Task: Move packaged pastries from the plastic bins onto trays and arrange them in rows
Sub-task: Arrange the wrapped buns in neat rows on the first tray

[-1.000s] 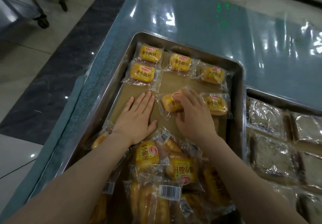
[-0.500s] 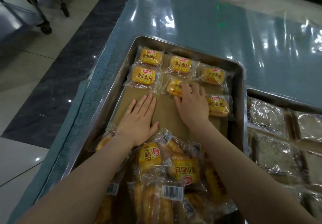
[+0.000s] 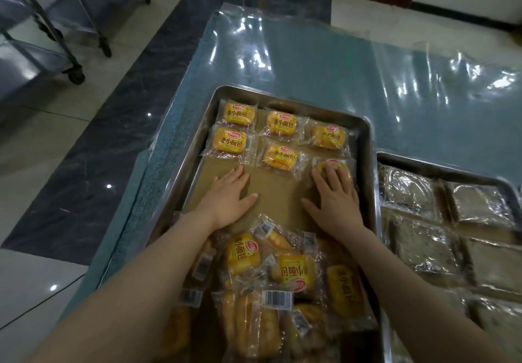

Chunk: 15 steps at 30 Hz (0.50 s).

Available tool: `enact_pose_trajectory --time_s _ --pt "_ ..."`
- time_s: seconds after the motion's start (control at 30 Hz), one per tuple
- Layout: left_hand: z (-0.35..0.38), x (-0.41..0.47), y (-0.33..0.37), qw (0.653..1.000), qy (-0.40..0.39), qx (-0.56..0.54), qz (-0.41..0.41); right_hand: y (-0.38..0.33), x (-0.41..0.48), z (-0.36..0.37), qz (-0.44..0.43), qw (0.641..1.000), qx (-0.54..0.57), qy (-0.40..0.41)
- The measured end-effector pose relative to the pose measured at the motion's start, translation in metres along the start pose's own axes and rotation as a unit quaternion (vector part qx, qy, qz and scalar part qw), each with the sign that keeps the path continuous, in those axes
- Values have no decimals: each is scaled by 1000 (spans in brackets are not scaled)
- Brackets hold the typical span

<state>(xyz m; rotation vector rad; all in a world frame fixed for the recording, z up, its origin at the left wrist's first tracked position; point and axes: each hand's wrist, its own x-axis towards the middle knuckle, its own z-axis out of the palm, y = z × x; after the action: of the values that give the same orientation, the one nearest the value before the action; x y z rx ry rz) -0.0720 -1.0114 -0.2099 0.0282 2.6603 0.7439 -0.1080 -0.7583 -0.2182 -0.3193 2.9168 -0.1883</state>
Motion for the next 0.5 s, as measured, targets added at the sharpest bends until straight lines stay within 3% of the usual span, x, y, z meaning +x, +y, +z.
enact_pose_trajectory --time_s 0.07,0.13,0.27,0.37,0.5 --pt "-11 -13 8 995 -6 -97 -22 -5 10 -8 2 1000 6 -27" --pt "-17 -37 12 991 38 -127 -20 -14 13 -19 9 998 41 -44" --pt "-10 -101 -6 989 96 -114 -20 -44 -28 -32 -23 995 85 -43" --pt "2 -138 -25 991 126 -46 11 -72 -81 -31 -10 975 178 -130" --pt "20 -167 -39 988 148 -35 -20 -98 -115 -26 -83 979 121 -142"
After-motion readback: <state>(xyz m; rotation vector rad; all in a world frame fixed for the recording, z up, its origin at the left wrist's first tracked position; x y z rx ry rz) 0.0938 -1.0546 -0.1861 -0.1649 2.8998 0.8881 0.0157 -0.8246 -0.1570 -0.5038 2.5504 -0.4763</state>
